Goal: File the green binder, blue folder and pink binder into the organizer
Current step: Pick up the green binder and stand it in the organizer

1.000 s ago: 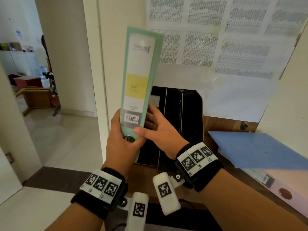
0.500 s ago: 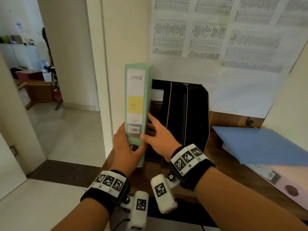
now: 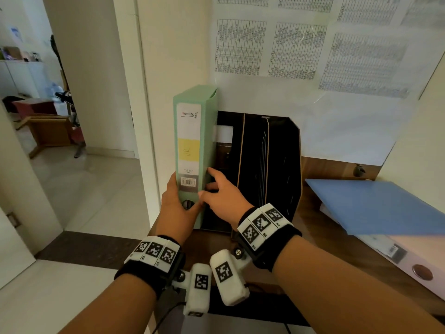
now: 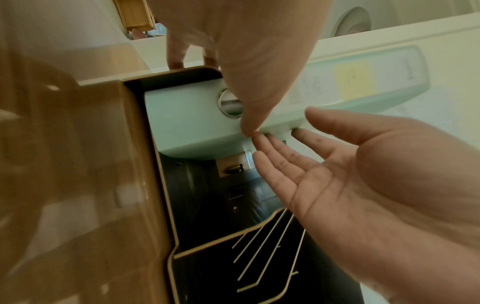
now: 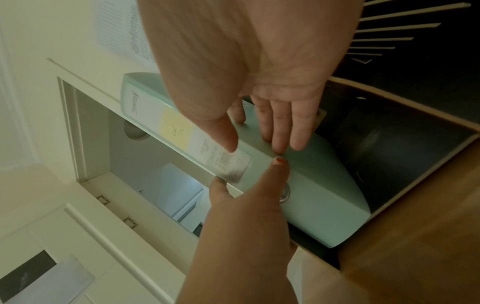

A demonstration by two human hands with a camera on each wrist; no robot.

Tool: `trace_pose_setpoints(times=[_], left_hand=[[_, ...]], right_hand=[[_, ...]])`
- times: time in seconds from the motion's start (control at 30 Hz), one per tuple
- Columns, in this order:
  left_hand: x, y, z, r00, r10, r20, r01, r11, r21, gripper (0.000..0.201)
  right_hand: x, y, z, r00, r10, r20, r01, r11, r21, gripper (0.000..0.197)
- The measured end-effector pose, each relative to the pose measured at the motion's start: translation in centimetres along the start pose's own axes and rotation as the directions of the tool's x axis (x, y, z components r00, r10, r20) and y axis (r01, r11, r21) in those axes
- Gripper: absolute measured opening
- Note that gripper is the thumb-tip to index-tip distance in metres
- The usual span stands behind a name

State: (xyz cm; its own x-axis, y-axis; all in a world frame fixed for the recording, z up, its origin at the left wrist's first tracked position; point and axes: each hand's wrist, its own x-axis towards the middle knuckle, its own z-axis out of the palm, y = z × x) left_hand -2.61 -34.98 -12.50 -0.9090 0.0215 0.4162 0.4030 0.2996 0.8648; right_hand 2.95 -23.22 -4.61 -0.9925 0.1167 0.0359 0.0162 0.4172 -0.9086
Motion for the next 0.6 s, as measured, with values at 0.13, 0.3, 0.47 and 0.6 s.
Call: trace_pose_setpoints(times=[0.13, 0.3, 0.47, 0.6], left_hand=[[0.6, -0.3, 0.0, 1.000, -0.018, -0.005, 0.018, 0.999, 0.049, 0.082], [1.3, -0.6, -0.2, 0.995, -0.104, -0.011, 0.104, 0.993, 0.061, 0.099], [1.0, 1.1, -0.4, 0.988, -0.120, -0.096, 0.134, 0.979, 0.155, 0.109], [-0.3, 5.1, 0.2, 0.974, 0.063, -0.218, -0.017, 0.978, 0.206, 0.093]], right_hand=[[0.3, 0.1, 0.1, 1.000, 0.025, 0.014, -0.026, 0.999, 0.042, 0.066], [0.0, -0.1, -0.4, 0.996, 0.046, 0.081, -0.055, 0.992, 0.113, 0.063], [-1.4, -0.4, -1.9, 0.994, 0.002, 0.105, -0.022, 0.982, 0.187, 0.060], [-2.8, -0.7, -4.5, 0.998, -0.053, 0.029, 0.040, 0.943, 0.330, 0.050]])
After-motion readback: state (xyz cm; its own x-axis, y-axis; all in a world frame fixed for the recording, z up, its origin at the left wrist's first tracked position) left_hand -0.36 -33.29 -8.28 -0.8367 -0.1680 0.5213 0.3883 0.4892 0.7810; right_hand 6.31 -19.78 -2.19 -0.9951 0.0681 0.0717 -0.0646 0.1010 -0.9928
